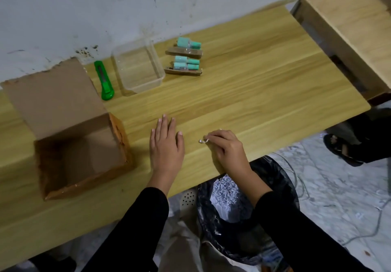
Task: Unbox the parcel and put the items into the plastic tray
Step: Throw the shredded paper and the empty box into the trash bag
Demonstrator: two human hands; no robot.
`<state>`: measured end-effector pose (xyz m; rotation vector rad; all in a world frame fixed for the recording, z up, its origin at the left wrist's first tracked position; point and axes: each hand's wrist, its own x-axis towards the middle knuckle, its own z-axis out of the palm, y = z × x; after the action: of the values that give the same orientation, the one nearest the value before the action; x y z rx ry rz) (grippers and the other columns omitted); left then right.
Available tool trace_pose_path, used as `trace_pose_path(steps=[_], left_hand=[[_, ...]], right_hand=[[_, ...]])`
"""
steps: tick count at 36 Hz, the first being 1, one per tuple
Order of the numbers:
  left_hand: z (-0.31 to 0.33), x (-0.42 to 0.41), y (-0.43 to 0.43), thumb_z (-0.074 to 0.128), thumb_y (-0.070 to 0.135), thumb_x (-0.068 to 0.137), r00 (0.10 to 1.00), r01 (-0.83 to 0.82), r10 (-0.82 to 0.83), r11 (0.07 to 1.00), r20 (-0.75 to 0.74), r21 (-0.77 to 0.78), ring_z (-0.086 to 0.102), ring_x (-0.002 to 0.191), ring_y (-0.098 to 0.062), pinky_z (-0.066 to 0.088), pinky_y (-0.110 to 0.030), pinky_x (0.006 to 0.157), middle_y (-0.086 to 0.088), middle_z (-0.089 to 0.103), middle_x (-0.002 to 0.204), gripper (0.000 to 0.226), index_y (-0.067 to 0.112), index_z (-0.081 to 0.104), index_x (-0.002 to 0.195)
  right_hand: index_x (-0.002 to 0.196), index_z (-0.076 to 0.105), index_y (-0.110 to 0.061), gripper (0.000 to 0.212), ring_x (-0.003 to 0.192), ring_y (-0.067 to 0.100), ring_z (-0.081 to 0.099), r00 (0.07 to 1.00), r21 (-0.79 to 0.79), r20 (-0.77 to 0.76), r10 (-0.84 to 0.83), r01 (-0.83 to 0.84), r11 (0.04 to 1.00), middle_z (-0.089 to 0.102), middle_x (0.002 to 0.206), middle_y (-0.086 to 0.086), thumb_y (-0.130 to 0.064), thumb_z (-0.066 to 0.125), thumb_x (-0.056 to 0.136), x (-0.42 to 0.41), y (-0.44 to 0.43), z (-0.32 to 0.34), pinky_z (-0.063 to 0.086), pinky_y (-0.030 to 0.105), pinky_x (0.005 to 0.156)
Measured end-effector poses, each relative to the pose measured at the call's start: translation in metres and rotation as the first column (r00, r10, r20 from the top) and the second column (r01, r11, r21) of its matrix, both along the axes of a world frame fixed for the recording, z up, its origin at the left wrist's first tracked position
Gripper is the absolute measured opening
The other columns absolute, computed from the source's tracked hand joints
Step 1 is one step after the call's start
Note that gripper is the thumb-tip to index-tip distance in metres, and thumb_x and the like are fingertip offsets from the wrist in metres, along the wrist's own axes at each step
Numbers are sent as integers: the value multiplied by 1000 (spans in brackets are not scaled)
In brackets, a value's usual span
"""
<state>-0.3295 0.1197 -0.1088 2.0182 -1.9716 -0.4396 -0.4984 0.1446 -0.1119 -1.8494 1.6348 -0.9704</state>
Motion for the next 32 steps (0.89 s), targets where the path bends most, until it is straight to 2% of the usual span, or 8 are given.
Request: trace_pose_path(steps=[3, 8, 14, 17, 21, 25, 29, 32], left_hand=[[1, -4, 5, 31, 29, 100, 1000, -10, 9, 1000, 18, 15, 9, 146, -16, 3, -34, 119, -3, 18, 157, 47, 15, 32, 145], [2, -16, 16, 33, 28, 99, 1000, -7, 7, 1000, 25, 21, 10, 146, -19, 4, -37, 118, -6, 17, 157, 48, 12, 32, 144], [0, -34, 29, 31, 31, 100, 998, 55, -57, 997, 29, 50, 6, 147, -20, 2, -40, 118, -7, 14, 158, 49, 12, 29, 145], [-4, -45, 35, 28, 33, 100, 993, 113, -116, 991, 36, 74, 4, 147, -20, -1, -40, 118, -7, 12, 158, 51, 13, 25, 146], [-5, -56, 39, 26, 35, 100, 985, 153, -159, 985, 68, 84, 1, 147, -21, -5, -40, 117, -9, 8, 158, 53, 12, 22, 148], [-6, -57, 39, 30, 33, 99, 982, 168, -173, 983, 74, 75, 3, 147, -23, -2, -42, 117, -11, 10, 158, 53, 12, 25, 147], [-3, -49, 37, 29, 37, 99, 973, 209, -217, 974, 84, 92, 5, 146, -24, 2, -43, 117, -11, 12, 158, 54, 12, 25, 147], [1, -41, 35, 25, 41, 99, 956, 259, -272, 958, 106, 121, 5, 146, -23, 5, -43, 117, -9, 10, 158, 56, 15, 22, 148]], right_hand=[[91, 73, -3, 14, 88, 30, 62, 1000, 22, 13, -15, 15, 1000, 71, 95, 13, -3, 64, 81, -10, 12, 3, 50, 31, 81], [91, 73, -6, 20, 90, 26, 61, 994, 47, -18, -106, 107, 993, 71, 97, 11, 7, 63, 79, -36, 35, 5, 42, 14, 81], [89, 73, -3, 15, 86, 17, 59, 949, 31, -56, -311, 313, 949, 71, 92, 10, 5, 63, 81, -75, 74, 6, 44, 14, 79], [88, 73, -3, 14, 84, 15, 58, 907, 40, -76, -415, 418, 907, 71, 91, 10, 5, 64, 80, -94, 97, -1, 40, 4, 78], [86, 73, -4, 13, 79, 14, 62, 838, 98, -53, -543, 546, 832, 71, 88, 8, 3, 65, 79, -108, 122, -6, 47, 14, 73], [91, 73, -5, 16, 82, 10, 58, 780, 176, -78, -621, 624, 761, 72, 94, 9, 2, 65, 79, -108, 140, -8, 40, -3, 76], [96, 71, -7, 16, 81, 12, 59, 726, 297, -87, -682, 672, 678, 71, 99, 7, -5, 66, 82, -101, 156, -11, 51, 25, 80], [99, 70, -7, 18, 92, 16, 62, 706, 332, -82, -703, 685, 649, 70, 103, 8, -7, 66, 82, -93, 164, -9, 49, 27, 85]])
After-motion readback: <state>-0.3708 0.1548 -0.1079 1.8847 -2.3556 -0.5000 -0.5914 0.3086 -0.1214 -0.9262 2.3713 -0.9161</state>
